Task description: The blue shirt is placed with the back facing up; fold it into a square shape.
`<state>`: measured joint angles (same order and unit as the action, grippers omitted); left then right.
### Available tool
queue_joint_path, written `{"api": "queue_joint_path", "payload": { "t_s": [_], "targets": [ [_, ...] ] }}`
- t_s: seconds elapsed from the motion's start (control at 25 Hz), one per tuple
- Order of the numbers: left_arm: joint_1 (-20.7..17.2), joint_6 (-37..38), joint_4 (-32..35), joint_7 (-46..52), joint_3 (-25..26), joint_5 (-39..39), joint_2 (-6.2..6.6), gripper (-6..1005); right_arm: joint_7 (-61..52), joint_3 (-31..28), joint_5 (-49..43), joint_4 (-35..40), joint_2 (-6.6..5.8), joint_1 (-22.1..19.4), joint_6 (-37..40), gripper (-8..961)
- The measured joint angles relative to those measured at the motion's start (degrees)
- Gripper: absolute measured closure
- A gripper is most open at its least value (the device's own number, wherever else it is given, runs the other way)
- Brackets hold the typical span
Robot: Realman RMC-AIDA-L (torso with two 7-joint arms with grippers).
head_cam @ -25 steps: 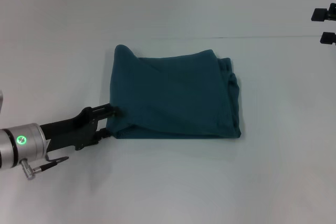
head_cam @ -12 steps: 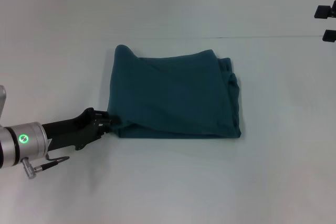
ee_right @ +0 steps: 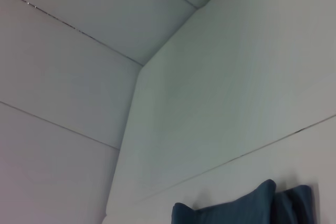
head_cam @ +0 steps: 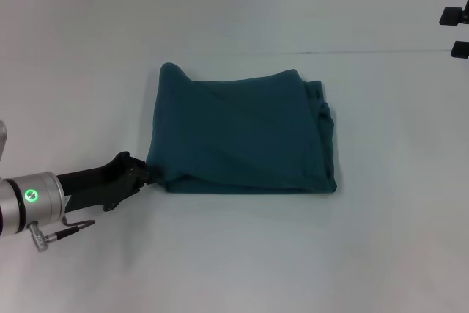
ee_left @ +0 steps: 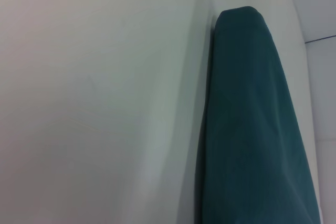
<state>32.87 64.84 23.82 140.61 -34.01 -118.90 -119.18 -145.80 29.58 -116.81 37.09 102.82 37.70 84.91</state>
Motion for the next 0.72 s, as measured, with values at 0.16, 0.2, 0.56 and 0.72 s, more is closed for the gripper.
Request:
{"api": "queue_joint_path", "payload": {
  "t_s": [0.16,0.2,0.56,0.72],
  "targets": [
    [-0.5,0.8,0.4,-0.3,-0.1,-0.3,-0.01,968,-0.2,0.0,0.0,0.0,0.00,0.0,0.0,93],
    [-0.7,1.3,0.7,-0.3,-0.1,-0.6,-0.01,968,-0.2,0.0,0.0,0.0,0.00,0.0,0.0,93],
    [-4.4,8.4,5.1,-0.1,0.0,-2.3,0.16,967,-0.2,-0.1,0.0,-0.3,0.08,-0.1,0.1,93],
    [-5.6,10.7,6.5,0.1,0.1,-3.1,0.27,968,-0.1,-0.3,0.1,-0.4,0.18,-0.1,0.1,93]
  ]
}}
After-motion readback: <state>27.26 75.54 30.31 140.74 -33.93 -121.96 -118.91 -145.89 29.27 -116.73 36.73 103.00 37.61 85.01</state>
